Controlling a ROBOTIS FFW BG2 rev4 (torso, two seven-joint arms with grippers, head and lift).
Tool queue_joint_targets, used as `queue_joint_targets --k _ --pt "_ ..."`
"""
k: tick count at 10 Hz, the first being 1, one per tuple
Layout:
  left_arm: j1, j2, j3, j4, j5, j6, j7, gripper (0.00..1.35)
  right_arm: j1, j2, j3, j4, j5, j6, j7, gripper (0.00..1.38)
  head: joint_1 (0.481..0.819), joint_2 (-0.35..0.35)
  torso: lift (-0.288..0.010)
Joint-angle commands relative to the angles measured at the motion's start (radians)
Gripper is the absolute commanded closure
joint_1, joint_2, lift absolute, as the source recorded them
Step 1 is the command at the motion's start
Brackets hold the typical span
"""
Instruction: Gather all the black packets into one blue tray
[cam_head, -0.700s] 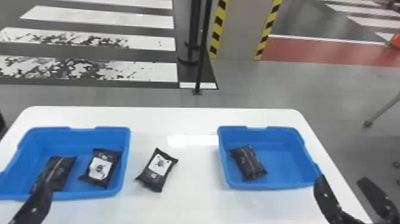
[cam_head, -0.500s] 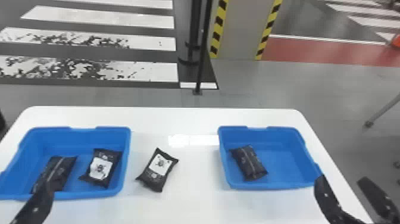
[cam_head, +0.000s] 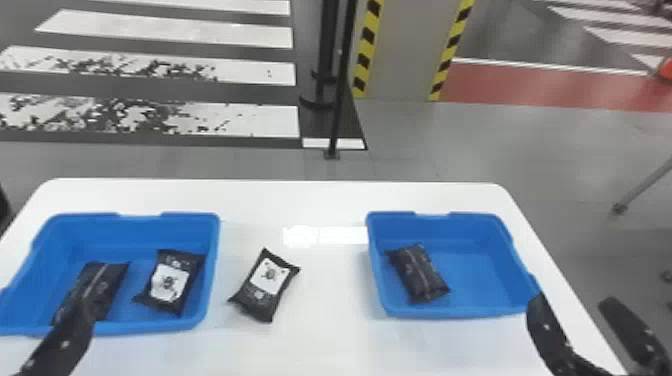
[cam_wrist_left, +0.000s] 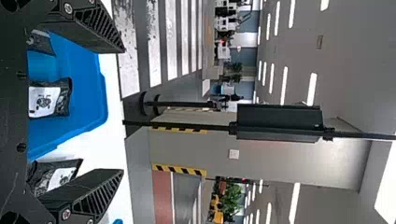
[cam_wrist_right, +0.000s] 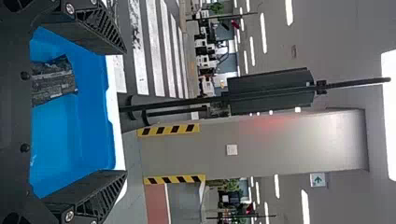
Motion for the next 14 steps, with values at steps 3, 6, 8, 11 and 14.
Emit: queue_joint_targets --k 3,6,8,11,14 --pt "-0.110 0.025 0.002 0.000 -0.082 0.130 -0.023 0.11 -0.007 0.004 0.031 0.018 -0.022 0.000 0.000 0.11 0.695 -0.145 -0.110" --pt "-0.264 0.043 -0.029 0.079 -0.158 0.258 -0.104 0.11 -0.019 0.004 0.053 0.032 -0.028 0.000 0.000 0.11 0.695 -0.131 -0.110" --pt "-0.377 0.051 -0.071 0.187 -0.206 0.307 -0.153 0.11 -0.029 0.004 0.061 0.037 -0.028 0.002 0.000 0.11 0.695 -0.129 -0.110" --pt "-0.547 0.084 -0.181 0.386 -0.240 0.305 -0.206 0.11 -0.046 0.004 0.083 0.050 -0.030 0.012 0.000 0.11 0.695 -0.147 -0.110" --pt "-0.709 0.086 -0.261 0.528 -0.301 0.339 -0.250 0.11 -0.053 0.004 0.089 0.059 -0.034 0.020 0.000 0.11 0.695 -0.179 -0.110"
